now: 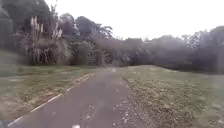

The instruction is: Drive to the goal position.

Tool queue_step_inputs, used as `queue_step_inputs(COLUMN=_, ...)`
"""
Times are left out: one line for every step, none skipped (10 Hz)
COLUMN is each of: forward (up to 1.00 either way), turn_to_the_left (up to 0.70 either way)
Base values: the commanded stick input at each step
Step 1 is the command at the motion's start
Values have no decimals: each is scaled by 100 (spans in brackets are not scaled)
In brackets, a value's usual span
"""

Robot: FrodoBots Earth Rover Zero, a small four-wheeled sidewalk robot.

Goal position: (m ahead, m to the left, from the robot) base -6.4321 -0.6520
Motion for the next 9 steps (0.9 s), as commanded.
queue_step_inputs(forward=45, turn_to_the_left=1)
queue_step_inputs(forward=45, turn_to_the_left=1)
queue_step_inputs(forward=45, turn_to_the_left=1)
queue_step_inputs(forward=45, turn_to_the_left=1)
queue_step_inputs(forward=45, turn_to_the_left=1)
queue_step_inputs(forward=45, turn_to_the_left=1)
queue_step_inputs(forward=45, turn_to_the_left=1)
queue_step_inputs(forward=45, turn_to_the_left=1)
queue_step_inputs(forward=45, turn_to_the_left=1)
